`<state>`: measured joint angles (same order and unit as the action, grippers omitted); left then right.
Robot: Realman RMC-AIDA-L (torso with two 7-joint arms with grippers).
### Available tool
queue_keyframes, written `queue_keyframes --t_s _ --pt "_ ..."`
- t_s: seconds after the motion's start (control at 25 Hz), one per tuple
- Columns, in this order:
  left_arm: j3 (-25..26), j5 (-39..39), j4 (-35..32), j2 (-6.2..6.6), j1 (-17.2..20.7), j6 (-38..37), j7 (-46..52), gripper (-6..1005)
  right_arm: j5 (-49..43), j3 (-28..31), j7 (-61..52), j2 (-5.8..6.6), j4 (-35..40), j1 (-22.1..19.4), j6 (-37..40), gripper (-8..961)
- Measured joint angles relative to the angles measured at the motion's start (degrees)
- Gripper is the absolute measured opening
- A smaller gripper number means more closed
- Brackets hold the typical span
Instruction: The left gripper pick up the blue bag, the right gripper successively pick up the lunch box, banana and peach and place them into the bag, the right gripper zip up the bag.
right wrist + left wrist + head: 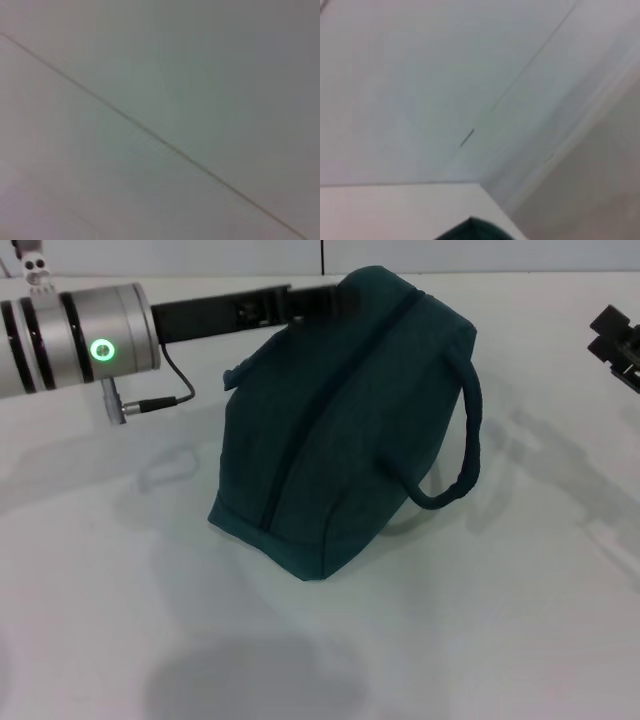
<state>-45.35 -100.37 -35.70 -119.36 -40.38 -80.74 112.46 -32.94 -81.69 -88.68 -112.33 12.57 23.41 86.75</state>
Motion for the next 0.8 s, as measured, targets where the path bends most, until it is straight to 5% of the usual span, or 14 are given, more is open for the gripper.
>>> queue_keyframes --t_s 0.24,0.32,0.4,0.56,0.8 --pt "0.18 8.94 0.13 0.4 1.81 -0.19 -1.4 413 -3.37 0.09 6.03 0.81 0.55 0.52 7.34 874" --pt "0.18 13.15 -0.18 0.68 2.99 -1.67 -3.72 677 -4.82 0.06 11.55 0.9 1.88 0.54 11.9 874" --pt "0.17 15.85 -0.34 1.35 3.94 -3.64 -5.11 733 -7.74 0.05 14.81 0.91 4.04 0.58 14.46 874" --pt "0.19 18.59 -0.56 4.28 5.82 -10.22 -7.17 845 -17.46 0.22 19.42 0.66 9.82 0.91 16.56 874" --pt "0.04 18.57 -2.66 8.66 10.88 -22.78 -11.92 866 -27.02 0.3 29.87 -1.43 11.7 1.17 15.84 874"
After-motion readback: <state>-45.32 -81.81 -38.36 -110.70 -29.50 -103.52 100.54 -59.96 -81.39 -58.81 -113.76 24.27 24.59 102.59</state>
